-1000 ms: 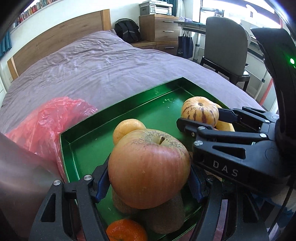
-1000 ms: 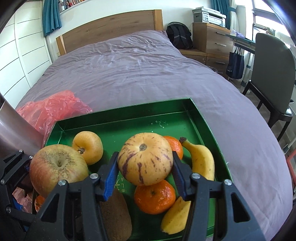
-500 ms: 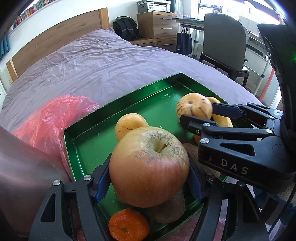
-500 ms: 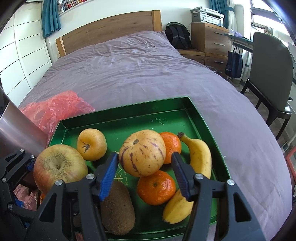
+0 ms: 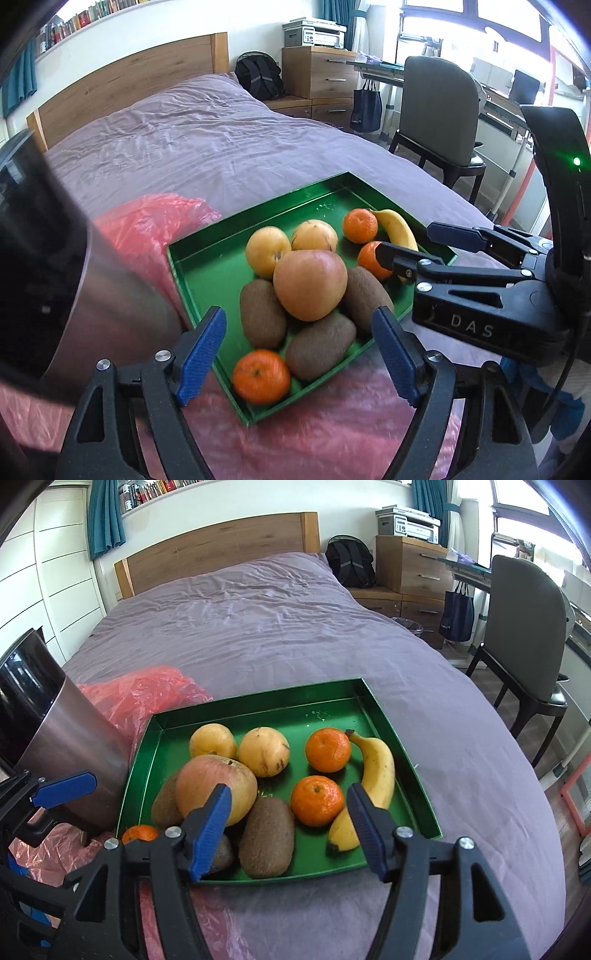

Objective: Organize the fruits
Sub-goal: 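Withdraw both open grippers away from the green tray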

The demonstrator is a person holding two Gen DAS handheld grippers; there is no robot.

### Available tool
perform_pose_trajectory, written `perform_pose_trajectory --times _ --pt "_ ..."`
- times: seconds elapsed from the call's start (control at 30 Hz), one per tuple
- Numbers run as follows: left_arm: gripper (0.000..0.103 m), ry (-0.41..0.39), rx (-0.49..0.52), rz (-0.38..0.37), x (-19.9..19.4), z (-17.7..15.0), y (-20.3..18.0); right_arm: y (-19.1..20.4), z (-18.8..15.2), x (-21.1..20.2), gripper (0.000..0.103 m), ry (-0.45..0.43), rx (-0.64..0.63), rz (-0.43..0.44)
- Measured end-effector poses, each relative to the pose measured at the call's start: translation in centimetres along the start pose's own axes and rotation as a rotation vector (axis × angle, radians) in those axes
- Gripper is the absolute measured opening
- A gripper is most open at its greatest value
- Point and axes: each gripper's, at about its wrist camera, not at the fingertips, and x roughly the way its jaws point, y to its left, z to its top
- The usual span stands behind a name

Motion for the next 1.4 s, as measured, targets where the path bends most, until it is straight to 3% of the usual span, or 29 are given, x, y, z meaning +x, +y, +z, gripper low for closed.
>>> perform_pose_trajectory --times 0.2,0.27,0.5,0.73,1.03,1.17,1.4 --pt "0.077 -0.007 -0.034 0.0 -4.2 -3.4 1.2 2.2 -1.7 -4.0 0.075 -0.013 -0.02 0.016" --pt "0.077 -0.005 -0.042 0.014 -5.5 -4.7 1.7 3.0 -2.4 -5.1 0.08 -0.017 -0.028 0.023" --pt "0.08 -0.014 -0.081 0.07 -9.5 -9.0 4.0 6.9 -5.7 -8.8 0.083 -0.015 -0.061 0.053" --pt "0.08 -0.01 -0.15 0.123 -13.0 -13.2 6.9 10.5 -8.8 -11.5 0.103 -0.016 -0.076 0.091" --pt "0.08 -0.026 -0.222 0.188 -16.9 -18.5 11.2 15.0 -11.3 -14.5 0.103 -0.051 -0.129 0.107" --pt "0.095 -0.046 -0.243 0.218 -18.6 -20.1 12.7 16.8 -11.9 -15.7 0.103 -0.078 -0.156 0.106" --pt "0.096 -0.063 -0.312 0.215 -20.6 -21.8 14.8 19.6 -12.5 -17.4 0.103 -0.112 -0.205 0.101"
